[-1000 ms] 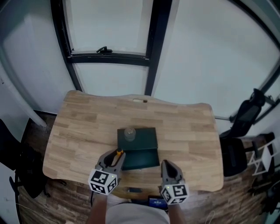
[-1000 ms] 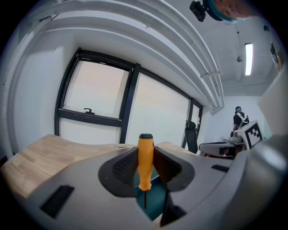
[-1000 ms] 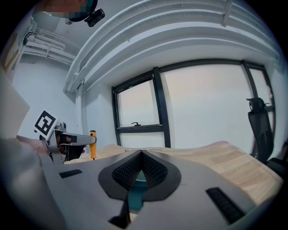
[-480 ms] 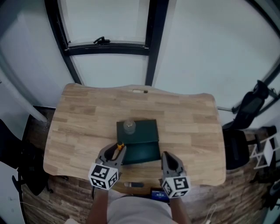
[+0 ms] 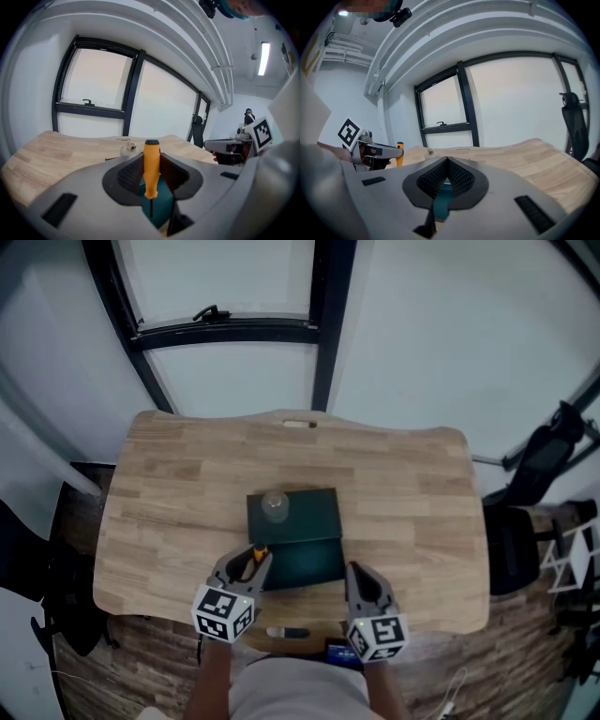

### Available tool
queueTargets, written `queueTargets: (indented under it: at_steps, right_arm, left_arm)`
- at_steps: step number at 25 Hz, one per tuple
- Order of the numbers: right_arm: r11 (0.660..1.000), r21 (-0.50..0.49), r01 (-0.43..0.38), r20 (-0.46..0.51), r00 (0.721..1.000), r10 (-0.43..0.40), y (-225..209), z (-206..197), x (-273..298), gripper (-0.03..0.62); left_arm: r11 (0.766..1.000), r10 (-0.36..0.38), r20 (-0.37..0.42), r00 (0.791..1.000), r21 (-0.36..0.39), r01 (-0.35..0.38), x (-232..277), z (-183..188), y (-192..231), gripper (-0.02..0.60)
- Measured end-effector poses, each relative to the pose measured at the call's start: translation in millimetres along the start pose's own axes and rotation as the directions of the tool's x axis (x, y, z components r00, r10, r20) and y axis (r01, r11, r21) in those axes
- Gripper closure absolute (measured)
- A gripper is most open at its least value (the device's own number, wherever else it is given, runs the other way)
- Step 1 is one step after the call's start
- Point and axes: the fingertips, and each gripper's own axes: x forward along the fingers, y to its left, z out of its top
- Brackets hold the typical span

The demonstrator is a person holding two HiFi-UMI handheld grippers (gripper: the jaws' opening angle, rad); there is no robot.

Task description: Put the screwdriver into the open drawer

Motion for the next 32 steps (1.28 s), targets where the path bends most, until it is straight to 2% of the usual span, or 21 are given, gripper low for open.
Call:
queueTargets:
  at_steps: [14, 32]
  right_arm:
    - [1.0, 0.02, -0.011, -0.054, 0.998, 0.012, -5, -20, 13, 0.597]
    - [0.999, 0.043, -0.028, -0.113, 0.993, 0.033, -7, -42, 30, 0.597]
  left_arm:
    - [0.999, -0.028, -0.114, 0.993, -0.021, 0.026, 20, -40, 5, 0.472]
    - [0.998, -0.068, -0.24, 0.968, -0.018, 0.066, 33, -79, 5, 0.472]
